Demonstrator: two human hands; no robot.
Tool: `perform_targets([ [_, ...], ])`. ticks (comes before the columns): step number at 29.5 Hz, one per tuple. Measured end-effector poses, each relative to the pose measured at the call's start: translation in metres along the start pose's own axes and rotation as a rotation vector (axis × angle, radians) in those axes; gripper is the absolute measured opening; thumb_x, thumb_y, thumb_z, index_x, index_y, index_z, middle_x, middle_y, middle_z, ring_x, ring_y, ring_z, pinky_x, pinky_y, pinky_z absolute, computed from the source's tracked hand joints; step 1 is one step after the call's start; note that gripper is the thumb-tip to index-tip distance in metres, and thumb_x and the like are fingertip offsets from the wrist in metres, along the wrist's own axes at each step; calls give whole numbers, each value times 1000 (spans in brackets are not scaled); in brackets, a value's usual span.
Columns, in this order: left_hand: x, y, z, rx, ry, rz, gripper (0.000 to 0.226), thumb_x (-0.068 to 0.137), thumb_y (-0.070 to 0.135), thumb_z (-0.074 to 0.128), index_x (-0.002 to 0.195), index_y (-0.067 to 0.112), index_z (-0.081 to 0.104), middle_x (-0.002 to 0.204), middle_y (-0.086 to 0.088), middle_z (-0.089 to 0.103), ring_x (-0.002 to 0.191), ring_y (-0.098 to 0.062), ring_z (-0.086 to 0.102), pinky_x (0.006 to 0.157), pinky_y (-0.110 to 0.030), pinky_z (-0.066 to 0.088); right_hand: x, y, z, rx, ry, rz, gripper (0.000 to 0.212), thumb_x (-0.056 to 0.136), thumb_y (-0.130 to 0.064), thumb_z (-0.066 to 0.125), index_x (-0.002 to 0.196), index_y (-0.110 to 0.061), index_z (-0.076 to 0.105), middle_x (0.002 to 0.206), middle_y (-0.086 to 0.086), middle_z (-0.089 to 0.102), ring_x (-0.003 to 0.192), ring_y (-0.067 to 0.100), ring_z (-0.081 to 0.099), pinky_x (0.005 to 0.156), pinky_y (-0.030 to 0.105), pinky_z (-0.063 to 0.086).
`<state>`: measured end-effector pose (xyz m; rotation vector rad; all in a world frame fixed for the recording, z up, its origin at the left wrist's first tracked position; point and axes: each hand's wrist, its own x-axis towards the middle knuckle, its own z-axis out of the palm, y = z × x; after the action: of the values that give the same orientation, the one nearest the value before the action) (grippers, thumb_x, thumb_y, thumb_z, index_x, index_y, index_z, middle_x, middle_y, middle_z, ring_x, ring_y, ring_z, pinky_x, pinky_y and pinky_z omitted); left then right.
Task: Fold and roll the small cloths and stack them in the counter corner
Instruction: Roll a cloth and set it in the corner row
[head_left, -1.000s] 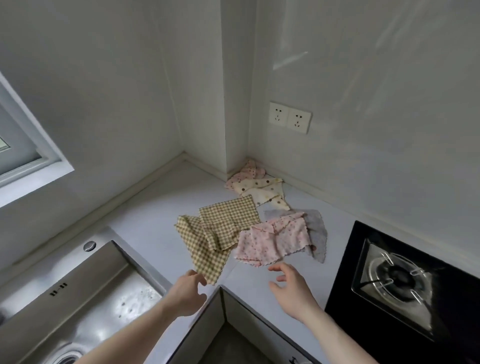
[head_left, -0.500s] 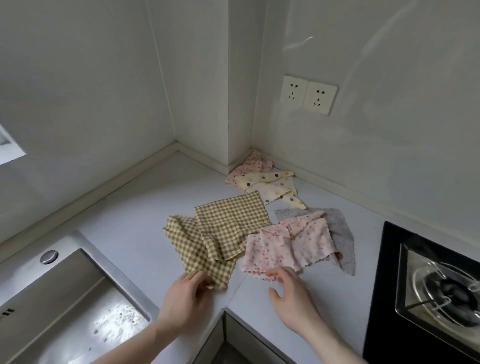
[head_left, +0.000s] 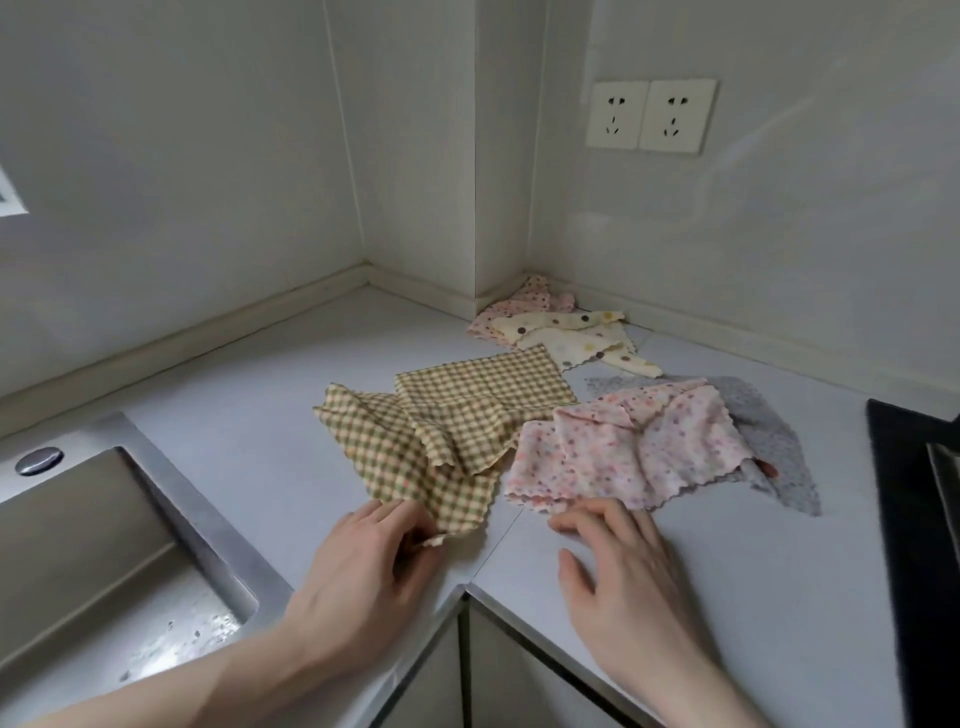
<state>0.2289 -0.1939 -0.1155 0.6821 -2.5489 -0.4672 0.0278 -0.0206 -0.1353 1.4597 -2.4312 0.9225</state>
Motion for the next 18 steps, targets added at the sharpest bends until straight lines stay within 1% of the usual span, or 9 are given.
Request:
perform_targets([
  [2, 0, -5, 4, 28, 17, 21, 23, 95, 38, 60, 81, 36, 42, 70, 22, 48, 74, 0, 46, 63, -19, 32, 0, 1, 2, -18, 6, -8, 27, 83, -34, 55, 108, -36, 66, 113, -23, 53, 106, 7, 51, 87, 30, 47],
  [5, -1, -9, 7, 39, 57, 51, 31, 96, 31, 55, 78, 35, 31, 64, 18, 39, 66, -6, 40, 58, -25, 26, -1, 1, 3, -21, 4, -4, 26, 88, -30, 59, 113, -33, 66, 115, -19, 52, 109, 10, 51, 93, 32, 47],
  [6, -1, -8, 7, 36, 68, 59, 31, 96, 29, 55, 77, 34, 32, 63, 17, 39, 65, -9, 39, 57, -27, 25, -1, 1, 3, -22, -11, 9, 26, 89, -29, 60, 114, -32, 65, 117, -18, 51, 111, 10, 51, 96, 32, 46],
  [9, -2, -7, 6, 40, 94, 61, 20, 96, 25, 57, 80, 23, 45, 67, 13, 45, 67, -15, 42, 57, -29, 29, -2, -4, -2, -8, -35, 57, 24, 90, -27, 60, 113, -31, 63, 117, -16, 50, 112, 11, 54, 97, 33, 46],
  [11, -4, -7, 3, 28, 129, 71, 23, 95, 25, 59, 77, 23, 44, 69, 11, 48, 68, -17, 44, 59, -32, 33, -8, -11, -7, 9, -36, 78, 25, 89, -23, 60, 113, -29, 63, 119, -14, 51, 112, 10, 57, 97, 33, 46],
  [13, -6, -7, 1, -11, 182, 60, 24, 95, 26, 60, 76, 26, 45, 73, 14, 50, 68, -15, 47, 60, -33, 37, -19, -20, -12, 19, -47, 107, 29, 91, -19, 59, 118, -27, 62, 125, -13, 50, 114, 6, 58, 96, 26, 44],
  [15, -5, -6, -4, -95, 238, -1, 22, 96, 30, 61, 76, 27, 51, 78, 14, 53, 71, -13, 50, 61, -30, 38, -34, -31, -19, 63, -58, 143, 32, 92, -15, 58, 123, -25, 61, 131, -11, 48, 116, 3, 60, 90, 17, 38],
  [17, 2, -4, -19, -168, 298, -41, 22, 97, 32, 63, 77, 28, 55, 83, 13, 55, 77, -15, 52, 63, -28, 36, -49, -39, -25, 111, -80, 186, 32, 94, -13, 58, 124, -23, 60, 132, -11, 45, 118, 5, 60, 86, 12, 33],
  [18, 8, -2, -31, -174, 339, -48, 19, 97, 32, 64, 79, 28, 59, 85, 12, 57, 80, -17, 54, 66, -29, 37, -55, -42, -29, 128, -92, 211, 34, 94, -13, 59, 126, -23, 59, 132, -12, 43, 119, 5, 59, 86, 11, 32],
])
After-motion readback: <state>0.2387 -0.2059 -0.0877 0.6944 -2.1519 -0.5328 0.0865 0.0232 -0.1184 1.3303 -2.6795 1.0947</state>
